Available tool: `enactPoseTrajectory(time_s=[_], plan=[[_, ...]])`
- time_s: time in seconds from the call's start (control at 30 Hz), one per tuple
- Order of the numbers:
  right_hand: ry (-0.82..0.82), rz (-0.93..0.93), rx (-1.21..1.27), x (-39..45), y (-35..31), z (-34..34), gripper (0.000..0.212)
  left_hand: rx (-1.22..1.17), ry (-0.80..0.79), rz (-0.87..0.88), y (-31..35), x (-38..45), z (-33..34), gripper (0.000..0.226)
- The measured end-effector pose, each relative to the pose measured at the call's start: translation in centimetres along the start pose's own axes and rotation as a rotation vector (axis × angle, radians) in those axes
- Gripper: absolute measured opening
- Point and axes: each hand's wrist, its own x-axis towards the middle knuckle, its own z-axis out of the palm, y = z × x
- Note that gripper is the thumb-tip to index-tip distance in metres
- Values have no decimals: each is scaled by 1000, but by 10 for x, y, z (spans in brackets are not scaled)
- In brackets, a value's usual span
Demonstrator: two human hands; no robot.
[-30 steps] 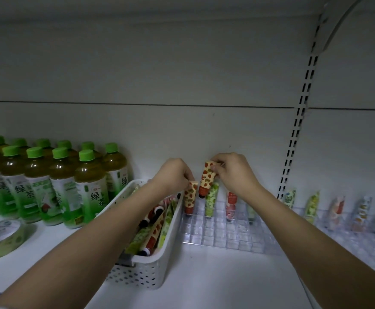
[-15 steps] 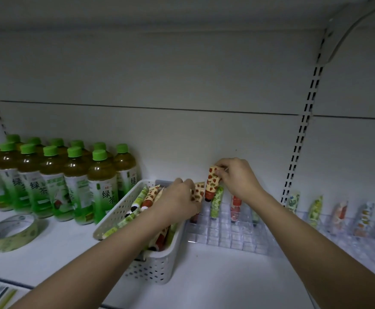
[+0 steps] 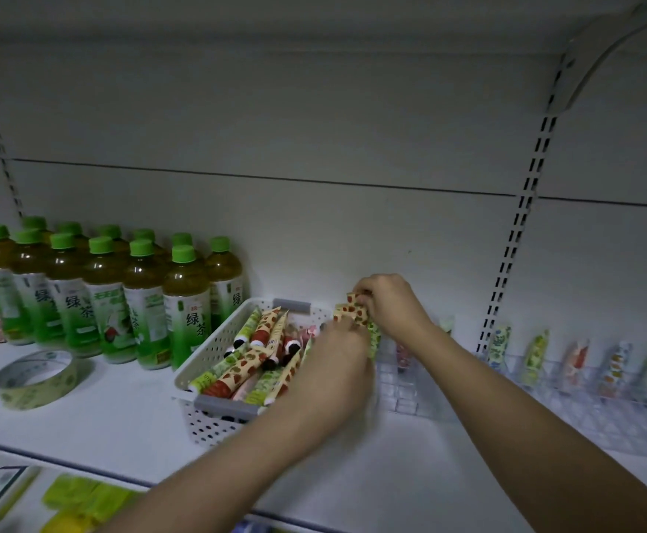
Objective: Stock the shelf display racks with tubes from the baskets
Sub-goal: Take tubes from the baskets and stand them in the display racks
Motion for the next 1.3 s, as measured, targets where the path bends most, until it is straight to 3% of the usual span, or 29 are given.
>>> enactPoseTrajectory(time_s=[0.07, 0.2, 0.27, 0.47, 1.3], plan=[[-30, 21, 12, 1, 2, 3, 21, -133, -121, -7, 28, -19, 20, 28], [-75, 51, 9, -3, 4, 11, 18, -12, -362, -179, 37, -32, 66, 54], [-90, 51, -16, -7, 4, 16, 18, 39, -349, -235, 28, -30, 78, 58], [-16, 59, 18, -14, 6, 19, 18, 66, -245, -169, 20, -34, 100, 48], [-124, 112, -16, -5, 10, 15, 18, 41, -211, -205, 31, -24, 107, 42]])
